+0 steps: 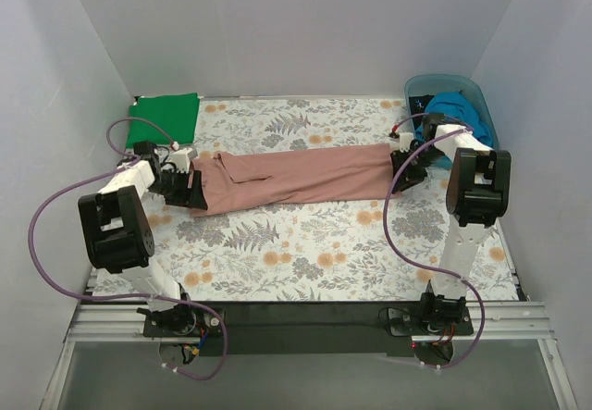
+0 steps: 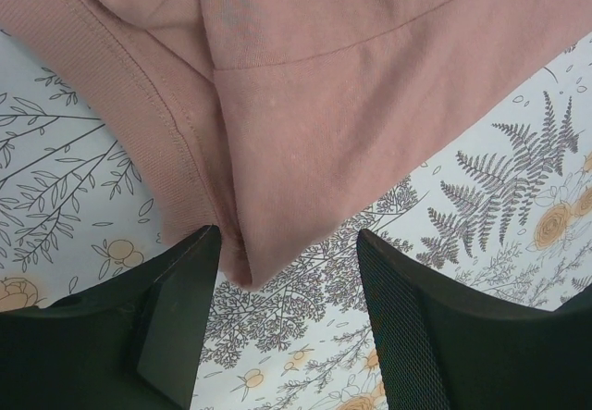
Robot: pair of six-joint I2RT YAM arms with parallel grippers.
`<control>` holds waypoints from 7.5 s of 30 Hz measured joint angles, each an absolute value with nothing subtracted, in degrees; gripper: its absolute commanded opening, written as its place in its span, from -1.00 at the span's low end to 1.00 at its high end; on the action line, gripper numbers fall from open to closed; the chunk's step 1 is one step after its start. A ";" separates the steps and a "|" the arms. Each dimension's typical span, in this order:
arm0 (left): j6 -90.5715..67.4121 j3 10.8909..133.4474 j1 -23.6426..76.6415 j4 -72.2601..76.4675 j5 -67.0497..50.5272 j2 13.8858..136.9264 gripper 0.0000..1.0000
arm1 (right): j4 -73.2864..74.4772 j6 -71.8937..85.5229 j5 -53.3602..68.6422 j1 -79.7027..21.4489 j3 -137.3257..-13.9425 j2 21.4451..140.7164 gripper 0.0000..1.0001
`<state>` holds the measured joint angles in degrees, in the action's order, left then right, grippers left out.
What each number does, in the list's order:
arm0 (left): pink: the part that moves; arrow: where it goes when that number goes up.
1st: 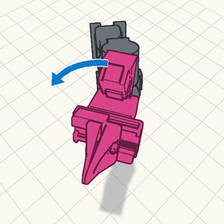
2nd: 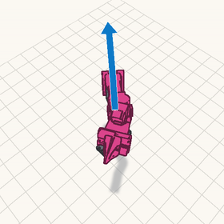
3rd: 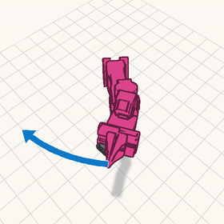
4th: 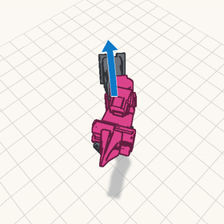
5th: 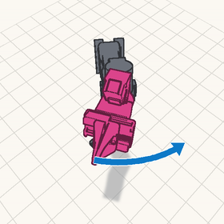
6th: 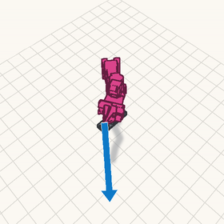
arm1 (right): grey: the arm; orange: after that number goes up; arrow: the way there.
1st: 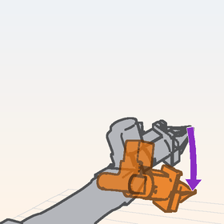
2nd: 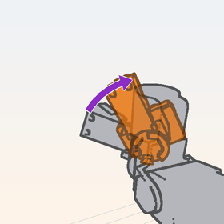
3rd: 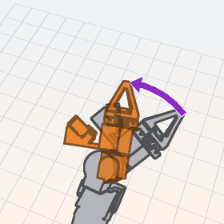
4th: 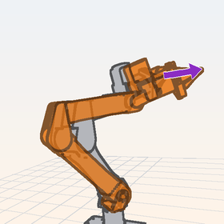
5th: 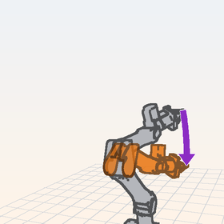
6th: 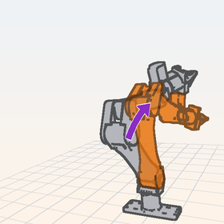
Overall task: Fold and stack the t-shirts
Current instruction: Fold the tshirt
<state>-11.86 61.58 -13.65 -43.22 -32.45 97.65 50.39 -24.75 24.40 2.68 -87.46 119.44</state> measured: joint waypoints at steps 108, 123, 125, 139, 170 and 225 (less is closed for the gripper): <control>-33.19 84.86 -16.16 -35.29 -42.89 107.37 -0.06 | 23.46 -31.75 15.09 -57.43 -117.01 134.78 0.01; -31.79 84.47 -16.01 -35.90 -43.38 107.37 -0.05 | 21.78 -33.91 9.26 -57.41 -119.59 140.00 -0.28; -31.68 84.07 -16.01 -35.94 -43.38 107.37 -0.05 | 21.34 -34.06 8.75 -57.41 -119.59 140.00 -0.38; -30.50 83.85 -16.01 -35.94 -43.38 107.70 -0.05 | 15.86 -31.62 3.75 -52.69 -119.13 139.96 -0.59; -29.41 95.31 -7.44 -32.88 -37.65 127.11 -0.26 | 11.51 -2.83 25.76 -38.11 -117.38 139.87 -0.12; -27.05 101.27 -5.43 -38.59 -36.40 130.08 -1.00 | 8.93 -0.89 30.76 -36.29 -115.31 142.98 -0.69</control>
